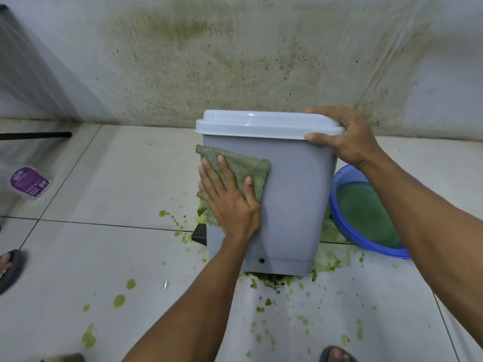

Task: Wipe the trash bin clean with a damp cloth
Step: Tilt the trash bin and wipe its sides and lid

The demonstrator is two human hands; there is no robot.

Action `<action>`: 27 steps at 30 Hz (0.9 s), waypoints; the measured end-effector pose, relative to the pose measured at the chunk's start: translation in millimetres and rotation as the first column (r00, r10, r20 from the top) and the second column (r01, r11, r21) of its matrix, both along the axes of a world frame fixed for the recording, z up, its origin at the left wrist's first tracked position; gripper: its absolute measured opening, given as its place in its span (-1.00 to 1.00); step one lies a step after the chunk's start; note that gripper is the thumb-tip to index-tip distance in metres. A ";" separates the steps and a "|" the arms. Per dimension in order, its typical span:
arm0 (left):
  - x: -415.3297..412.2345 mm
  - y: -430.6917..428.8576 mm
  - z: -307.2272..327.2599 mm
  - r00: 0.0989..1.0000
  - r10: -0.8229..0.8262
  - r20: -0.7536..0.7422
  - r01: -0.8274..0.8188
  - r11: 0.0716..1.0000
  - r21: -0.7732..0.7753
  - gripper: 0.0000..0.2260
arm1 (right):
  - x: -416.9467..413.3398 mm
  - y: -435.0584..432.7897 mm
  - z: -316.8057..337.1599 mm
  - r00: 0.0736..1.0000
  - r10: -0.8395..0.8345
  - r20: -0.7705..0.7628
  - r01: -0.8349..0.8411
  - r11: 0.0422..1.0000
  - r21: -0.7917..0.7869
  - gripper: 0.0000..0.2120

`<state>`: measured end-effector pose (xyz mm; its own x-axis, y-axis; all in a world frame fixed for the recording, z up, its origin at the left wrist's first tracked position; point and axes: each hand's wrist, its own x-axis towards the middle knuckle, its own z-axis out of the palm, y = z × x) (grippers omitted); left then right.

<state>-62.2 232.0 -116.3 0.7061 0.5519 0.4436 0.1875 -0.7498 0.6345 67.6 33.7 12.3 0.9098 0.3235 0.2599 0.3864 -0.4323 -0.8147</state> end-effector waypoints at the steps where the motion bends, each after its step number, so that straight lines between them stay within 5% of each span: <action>1: -4.5 0.3 -5.7 1.000 0.009 0.001 -0.009 1.000 -0.009 -0.40 | 0.8 0.1 -0.8 1.000 -0.004 -0.003 0.004 1.000 0.006 -0.56; 8: -53.2 -29.6 -54.8 0.968 0.232 -0.092 -0.250 0.895 -0.369 -0.37 | -0.5 -1.1 -2.0 1.000 0.006 0.020 -0.006 1.000 0.009 -0.56; 13: -28.8 -50.1 -30.8 0.869 0.436 -0.235 -0.484 0.644 -0.593 -0.26 | -2.2 -2.5 -3.5 1.000 -0.005 0.020 0.004 1.000 0.012 -0.58; 20: -14.1 -50.3 -23.7 0.916 0.384 -0.114 -0.387 0.778 -0.495 -0.29 | -0.1 -0.6 -4.7 1.000 -0.022 0.012 0.022 1.000 -0.002 -0.57; 25: -35.5 -54.3 -36.6 0.809 0.456 -0.371 -0.565 0.430 -0.704 -0.26 | -3.8 -1.8 -5.0 0.999 -0.021 0.027 0.021 1.000 0.004 -0.54; 27: -35.1 -57.6 -29.7 0.833 0.409 -0.373 -0.543 0.473 -0.694 -0.27 | -4.0 -1.8 -5.3 0.999 -0.021 0.037 0.021 1.000 -0.004 -0.54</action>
<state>-97.4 174.4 -146.0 0.2403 0.8960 -0.3735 0.4954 0.2177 0.8410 63.6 31.9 7.0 0.9062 0.3055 0.2925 0.4073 -0.4440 -0.7981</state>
